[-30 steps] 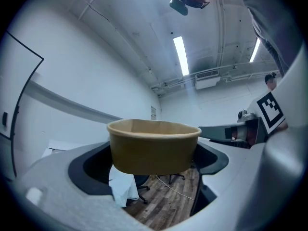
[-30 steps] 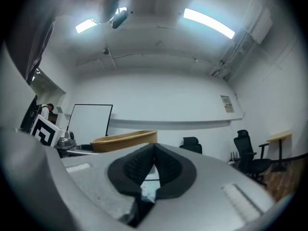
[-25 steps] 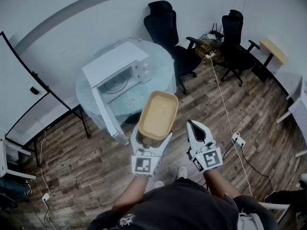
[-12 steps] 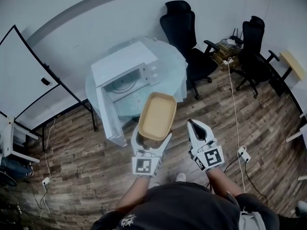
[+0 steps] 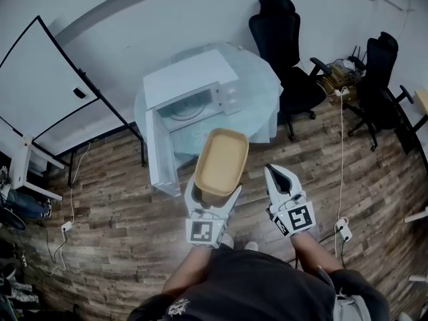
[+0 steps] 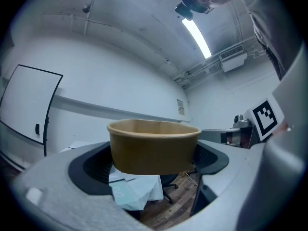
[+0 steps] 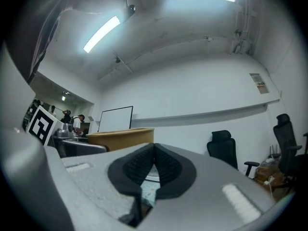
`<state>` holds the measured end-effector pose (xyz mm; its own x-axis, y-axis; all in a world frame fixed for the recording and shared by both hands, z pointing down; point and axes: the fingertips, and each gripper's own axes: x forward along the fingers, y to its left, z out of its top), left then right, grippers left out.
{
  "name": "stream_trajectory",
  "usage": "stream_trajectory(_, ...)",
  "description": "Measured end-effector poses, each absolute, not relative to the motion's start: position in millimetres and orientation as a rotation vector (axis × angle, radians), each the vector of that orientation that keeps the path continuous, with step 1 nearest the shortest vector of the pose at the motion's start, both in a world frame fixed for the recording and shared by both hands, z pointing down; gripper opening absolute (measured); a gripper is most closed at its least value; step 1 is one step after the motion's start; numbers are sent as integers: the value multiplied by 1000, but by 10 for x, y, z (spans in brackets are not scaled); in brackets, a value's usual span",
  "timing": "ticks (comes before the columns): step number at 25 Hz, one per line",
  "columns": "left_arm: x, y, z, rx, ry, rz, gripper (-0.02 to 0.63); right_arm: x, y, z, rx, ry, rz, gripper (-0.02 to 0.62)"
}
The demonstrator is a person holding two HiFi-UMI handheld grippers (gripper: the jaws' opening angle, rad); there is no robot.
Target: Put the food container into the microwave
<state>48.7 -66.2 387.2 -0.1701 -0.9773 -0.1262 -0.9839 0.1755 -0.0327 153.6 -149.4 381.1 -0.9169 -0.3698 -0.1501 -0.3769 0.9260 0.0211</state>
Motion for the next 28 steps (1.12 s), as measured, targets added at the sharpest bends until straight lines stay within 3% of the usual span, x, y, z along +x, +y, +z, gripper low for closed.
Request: stream_trajectory(28,-1233,-1222,4124,-1878,2423,107,523,-348,-1997,3775,-407,3008,140,2)
